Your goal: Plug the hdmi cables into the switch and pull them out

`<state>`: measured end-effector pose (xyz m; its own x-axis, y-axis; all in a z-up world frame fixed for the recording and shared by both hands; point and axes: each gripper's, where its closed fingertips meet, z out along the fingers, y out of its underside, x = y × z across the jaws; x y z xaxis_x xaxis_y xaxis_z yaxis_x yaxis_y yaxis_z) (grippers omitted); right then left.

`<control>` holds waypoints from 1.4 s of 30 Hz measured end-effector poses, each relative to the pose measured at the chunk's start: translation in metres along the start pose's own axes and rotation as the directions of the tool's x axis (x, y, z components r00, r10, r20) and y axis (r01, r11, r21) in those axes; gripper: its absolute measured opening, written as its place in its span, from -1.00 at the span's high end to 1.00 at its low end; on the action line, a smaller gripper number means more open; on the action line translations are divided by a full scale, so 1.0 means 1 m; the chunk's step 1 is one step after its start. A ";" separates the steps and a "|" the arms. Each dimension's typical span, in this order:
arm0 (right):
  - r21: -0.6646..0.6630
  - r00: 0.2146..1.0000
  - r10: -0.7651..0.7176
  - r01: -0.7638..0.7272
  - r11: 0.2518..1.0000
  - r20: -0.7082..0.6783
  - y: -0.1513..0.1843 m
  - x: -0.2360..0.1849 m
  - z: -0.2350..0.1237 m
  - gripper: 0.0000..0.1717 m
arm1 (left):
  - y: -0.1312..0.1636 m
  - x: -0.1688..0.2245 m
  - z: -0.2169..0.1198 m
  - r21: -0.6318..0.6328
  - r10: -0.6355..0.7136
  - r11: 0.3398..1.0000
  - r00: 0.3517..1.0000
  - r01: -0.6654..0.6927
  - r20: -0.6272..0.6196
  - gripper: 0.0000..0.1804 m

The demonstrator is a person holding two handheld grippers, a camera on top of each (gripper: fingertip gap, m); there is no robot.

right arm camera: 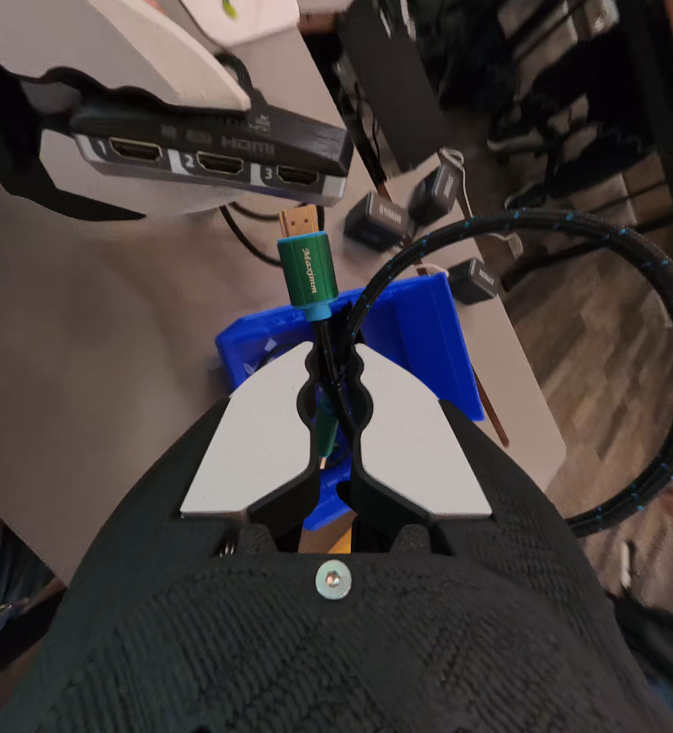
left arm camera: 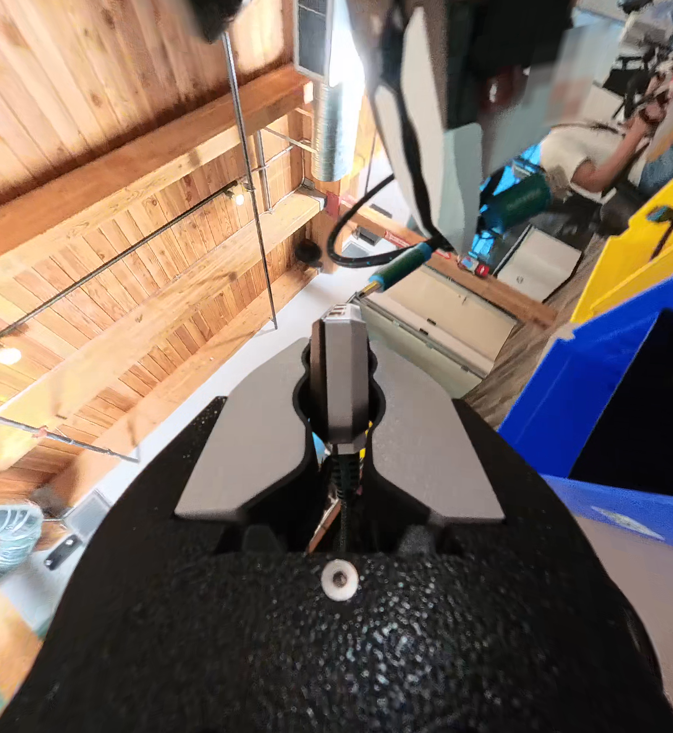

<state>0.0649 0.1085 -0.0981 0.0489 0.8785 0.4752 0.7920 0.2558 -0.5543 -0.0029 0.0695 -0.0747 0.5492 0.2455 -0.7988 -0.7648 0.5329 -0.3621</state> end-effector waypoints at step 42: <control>-0.525 -0.247 -0.700 0.824 0.211 -0.670 -0.082 0.015 -0.086 0.85 | -0.040 -0.015 -0.010 -0.158 -0.756 0.614 0.519 0.773 -0.400 0.76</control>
<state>0.0531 0.0658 0.0134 -0.1594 -0.6666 0.7282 0.5268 0.5663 0.6338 0.0163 0.0367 -0.0527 0.7281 -0.5993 -0.3327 -0.0982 0.3892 -0.9159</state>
